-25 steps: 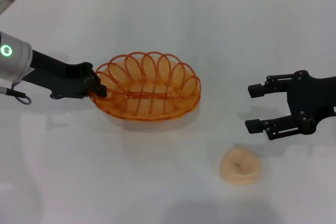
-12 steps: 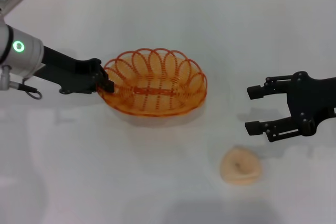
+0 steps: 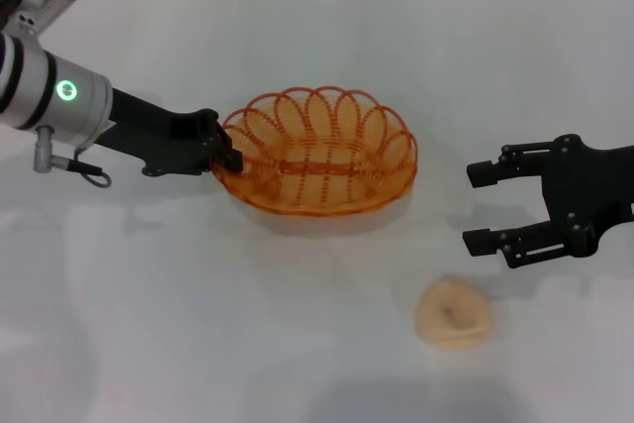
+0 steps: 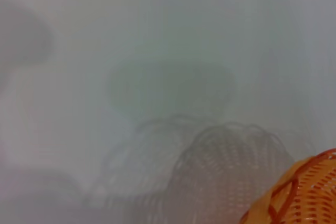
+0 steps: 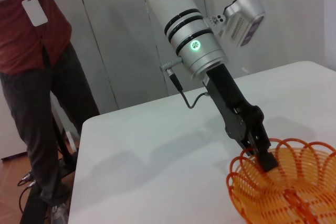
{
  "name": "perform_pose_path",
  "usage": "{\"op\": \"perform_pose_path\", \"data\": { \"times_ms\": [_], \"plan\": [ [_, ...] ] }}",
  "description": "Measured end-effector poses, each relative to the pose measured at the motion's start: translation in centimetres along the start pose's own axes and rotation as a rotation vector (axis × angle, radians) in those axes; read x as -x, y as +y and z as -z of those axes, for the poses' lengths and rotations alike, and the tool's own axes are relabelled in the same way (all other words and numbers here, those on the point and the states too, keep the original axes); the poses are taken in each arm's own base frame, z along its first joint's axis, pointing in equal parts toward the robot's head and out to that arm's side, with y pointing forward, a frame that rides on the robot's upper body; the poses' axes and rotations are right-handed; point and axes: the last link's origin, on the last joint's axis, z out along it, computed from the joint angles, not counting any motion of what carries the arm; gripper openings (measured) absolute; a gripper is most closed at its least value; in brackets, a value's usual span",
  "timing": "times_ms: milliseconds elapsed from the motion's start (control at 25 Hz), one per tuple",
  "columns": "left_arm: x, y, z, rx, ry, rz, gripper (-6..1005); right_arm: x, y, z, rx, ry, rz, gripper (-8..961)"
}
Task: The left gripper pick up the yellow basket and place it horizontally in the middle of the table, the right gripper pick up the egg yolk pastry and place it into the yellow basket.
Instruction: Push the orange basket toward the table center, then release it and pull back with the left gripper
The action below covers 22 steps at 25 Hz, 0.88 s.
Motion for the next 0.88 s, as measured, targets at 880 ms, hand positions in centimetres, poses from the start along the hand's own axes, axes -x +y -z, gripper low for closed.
{"op": "perform_pose_path", "data": {
  "times_ms": [880],
  "plan": [
    [0.4,0.5,-1.14,-0.02,-0.057,0.024,113,-0.02,0.18,0.04,0.013,0.001,0.0,798]
  ]
}}
